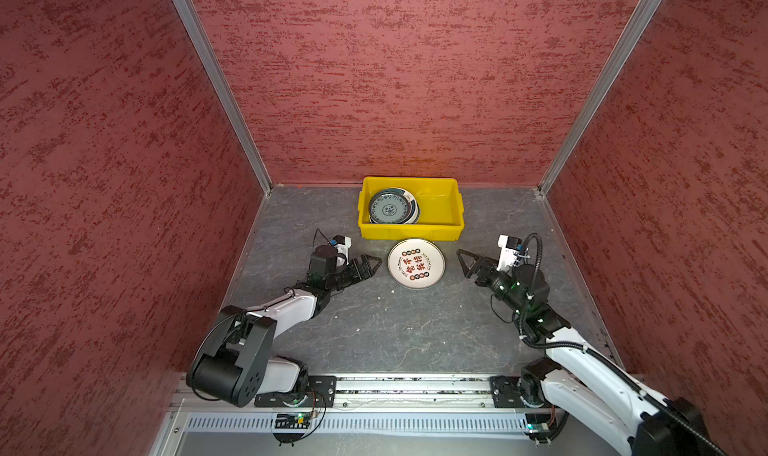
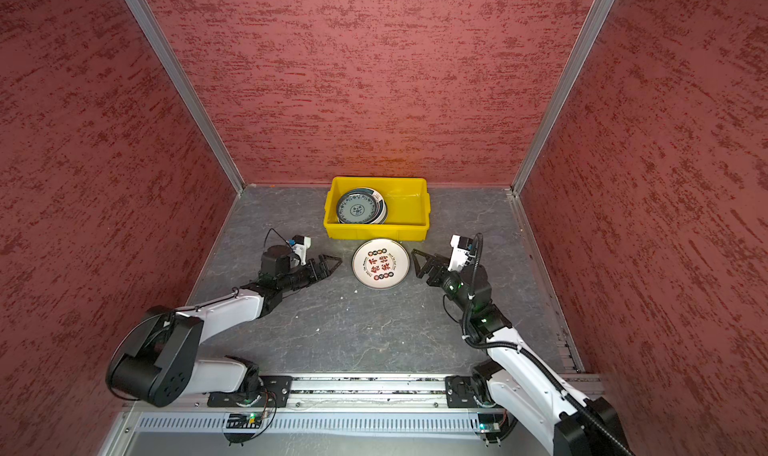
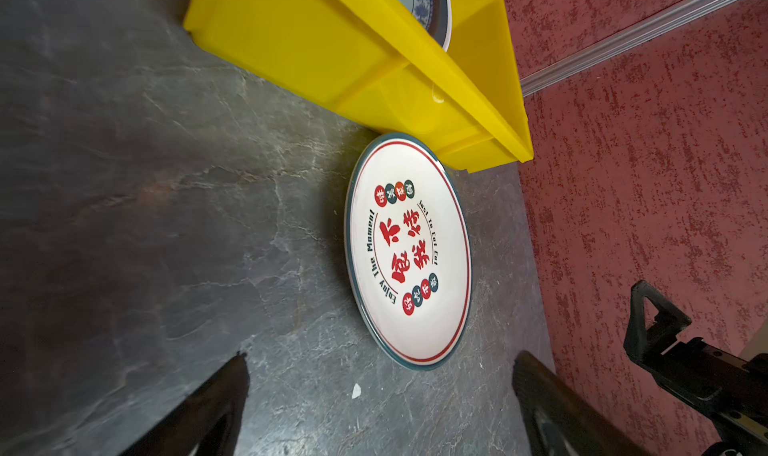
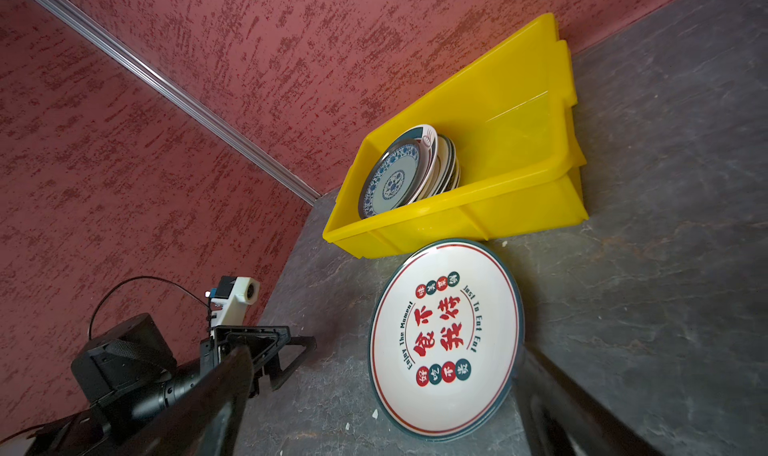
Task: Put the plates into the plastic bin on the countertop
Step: 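Withdraw the right gripper from the bin while the left gripper approaches the character-printed plate, then pinch the character-printed plate's rim with the left gripper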
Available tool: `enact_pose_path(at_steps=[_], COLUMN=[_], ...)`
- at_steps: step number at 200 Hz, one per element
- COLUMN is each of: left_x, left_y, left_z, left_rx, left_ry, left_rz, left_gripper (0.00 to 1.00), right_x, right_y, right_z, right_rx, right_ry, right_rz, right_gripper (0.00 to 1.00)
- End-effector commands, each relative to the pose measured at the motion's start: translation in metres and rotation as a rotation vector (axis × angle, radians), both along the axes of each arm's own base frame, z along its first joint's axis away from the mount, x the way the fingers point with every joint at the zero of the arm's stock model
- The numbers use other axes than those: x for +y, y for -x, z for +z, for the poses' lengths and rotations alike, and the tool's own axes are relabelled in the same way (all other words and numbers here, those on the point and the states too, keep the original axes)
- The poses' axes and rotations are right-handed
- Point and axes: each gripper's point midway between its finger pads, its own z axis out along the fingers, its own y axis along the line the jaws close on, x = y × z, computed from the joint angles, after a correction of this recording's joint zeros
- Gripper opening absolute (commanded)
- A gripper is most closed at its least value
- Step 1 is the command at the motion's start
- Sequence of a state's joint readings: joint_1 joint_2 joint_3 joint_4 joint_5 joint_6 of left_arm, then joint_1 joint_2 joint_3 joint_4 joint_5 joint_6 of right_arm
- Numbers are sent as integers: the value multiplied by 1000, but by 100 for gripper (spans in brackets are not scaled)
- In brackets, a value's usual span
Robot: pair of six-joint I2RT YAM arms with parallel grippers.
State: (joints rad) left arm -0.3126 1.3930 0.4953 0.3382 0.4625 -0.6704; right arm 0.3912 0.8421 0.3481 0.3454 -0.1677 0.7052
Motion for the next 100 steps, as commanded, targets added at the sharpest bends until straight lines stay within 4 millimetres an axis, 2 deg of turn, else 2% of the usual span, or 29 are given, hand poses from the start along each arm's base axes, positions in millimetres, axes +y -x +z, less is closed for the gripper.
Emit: enact_pose_path(at_steps=[1,49,100], left_x=[-11,-13,-26], left_y=[-11,-15,-15], left_z=[2,-19,-37], left_rx=[0,78,116], left_ry=[8,-24,-27], left_rz=[1,22,38], left_gripper=[99,100,98], right_x=[-2,-7,-14], right_y=[4,14,21], right_z=[-3,-13,-23], right_rx=[3,3,15], right_ry=[6,-25,5], right_rz=[-7,-15,-30], right_gripper=[99,99,99])
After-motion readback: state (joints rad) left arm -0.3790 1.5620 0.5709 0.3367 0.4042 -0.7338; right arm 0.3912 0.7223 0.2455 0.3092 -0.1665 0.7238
